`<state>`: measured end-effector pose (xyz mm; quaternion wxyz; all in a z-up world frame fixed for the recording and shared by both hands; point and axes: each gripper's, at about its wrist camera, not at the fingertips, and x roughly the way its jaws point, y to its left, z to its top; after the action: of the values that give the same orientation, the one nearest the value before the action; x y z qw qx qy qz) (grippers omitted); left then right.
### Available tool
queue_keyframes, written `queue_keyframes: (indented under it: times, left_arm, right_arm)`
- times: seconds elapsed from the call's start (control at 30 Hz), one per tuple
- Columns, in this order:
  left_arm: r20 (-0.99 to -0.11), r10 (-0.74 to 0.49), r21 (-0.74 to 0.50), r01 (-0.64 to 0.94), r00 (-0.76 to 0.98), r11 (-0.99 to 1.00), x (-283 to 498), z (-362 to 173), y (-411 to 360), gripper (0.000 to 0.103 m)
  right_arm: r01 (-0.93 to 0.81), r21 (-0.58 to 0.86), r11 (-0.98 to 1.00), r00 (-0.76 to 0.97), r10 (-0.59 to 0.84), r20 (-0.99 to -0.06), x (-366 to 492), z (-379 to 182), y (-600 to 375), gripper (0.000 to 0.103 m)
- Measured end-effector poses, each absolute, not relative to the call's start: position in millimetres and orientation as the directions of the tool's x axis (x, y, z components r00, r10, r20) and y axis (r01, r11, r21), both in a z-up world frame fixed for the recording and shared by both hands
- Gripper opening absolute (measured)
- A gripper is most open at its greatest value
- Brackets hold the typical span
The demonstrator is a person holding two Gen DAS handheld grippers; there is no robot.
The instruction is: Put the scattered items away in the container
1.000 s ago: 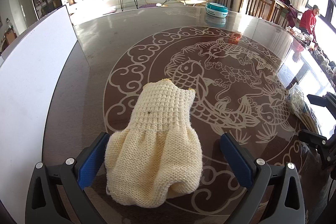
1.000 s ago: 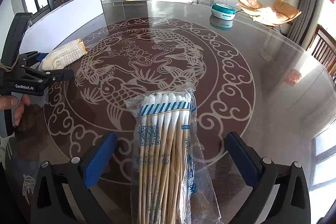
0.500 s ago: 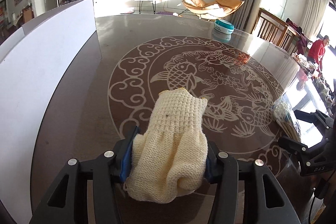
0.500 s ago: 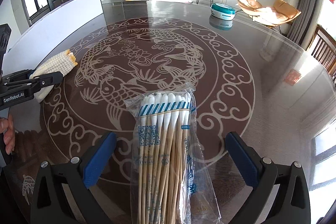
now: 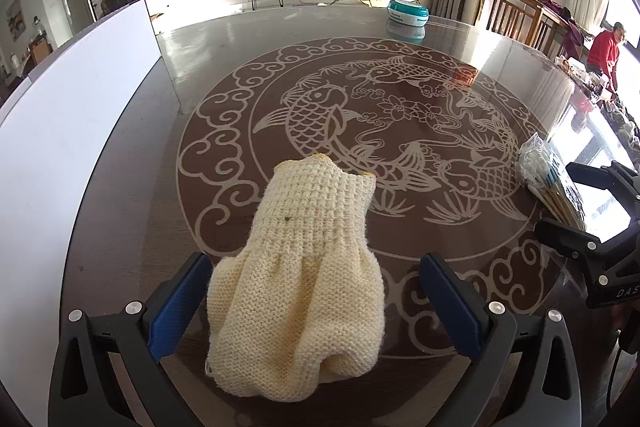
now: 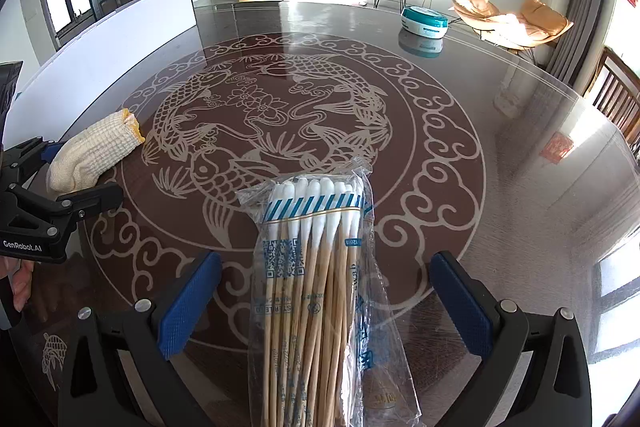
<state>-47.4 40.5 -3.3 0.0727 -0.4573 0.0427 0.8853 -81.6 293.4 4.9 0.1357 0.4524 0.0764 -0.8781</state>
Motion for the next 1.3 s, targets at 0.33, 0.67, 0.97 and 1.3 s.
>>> queue_keyframes:
  times: [0.33, 0.67, 0.97, 1.3]
  left_arm:
    - [-0.816, 0.089, 0.01, -0.167, -0.572, -0.986, -46.1, -2.4, 42.0, 0.103]
    - [-0.816, 0.089, 0.01, -0.167, -0.572, -0.986, -46.0, -2.7, 41.9, 0.103]
    - [-0.816, 0.089, 0.01, -0.167, -0.572, -0.986, -46.0, -2.9, 41.8, 0.103]
    - [-0.816, 0.096, 0.003, -0.171, -0.57, -0.985, -47.6, -0.5, 39.6, 0.103]
  right_arm:
    - [0.307, -0.011, -0.952, -0.554, -0.169, -0.815, -81.6, 4.9, 293.5, 0.103]
    - [0.307, -0.011, -0.952, -0.554, -0.169, -0.815, -81.6, 4.8, 293.6, 0.103]
    - [0.307, -0.011, -0.952, -0.554, -0.169, -0.815, -81.6, 4.9, 293.7, 0.103]
    - [0.312, -0.009, -0.95, -0.55, -0.174, -0.817, -81.8, 5.1, 294.2, 0.103]
